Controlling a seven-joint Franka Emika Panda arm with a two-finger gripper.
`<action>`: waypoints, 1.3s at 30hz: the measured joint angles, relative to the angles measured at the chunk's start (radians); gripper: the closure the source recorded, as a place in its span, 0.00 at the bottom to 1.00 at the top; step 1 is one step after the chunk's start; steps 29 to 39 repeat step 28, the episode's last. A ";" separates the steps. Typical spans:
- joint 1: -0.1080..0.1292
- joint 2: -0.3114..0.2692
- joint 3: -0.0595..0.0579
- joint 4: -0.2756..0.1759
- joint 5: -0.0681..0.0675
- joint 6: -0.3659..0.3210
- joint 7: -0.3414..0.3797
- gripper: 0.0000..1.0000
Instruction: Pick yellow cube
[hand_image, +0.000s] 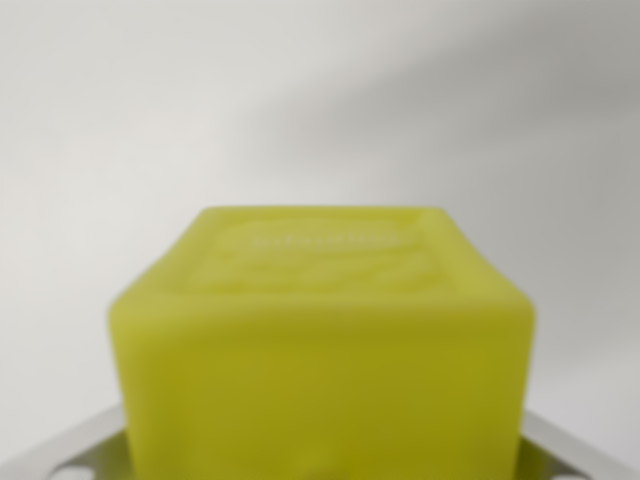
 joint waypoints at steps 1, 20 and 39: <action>0.000 -0.006 0.000 0.002 0.000 -0.008 0.000 1.00; 0.000 -0.094 0.000 0.051 -0.001 -0.145 0.001 1.00; 0.000 -0.096 0.000 0.052 -0.001 -0.148 0.001 1.00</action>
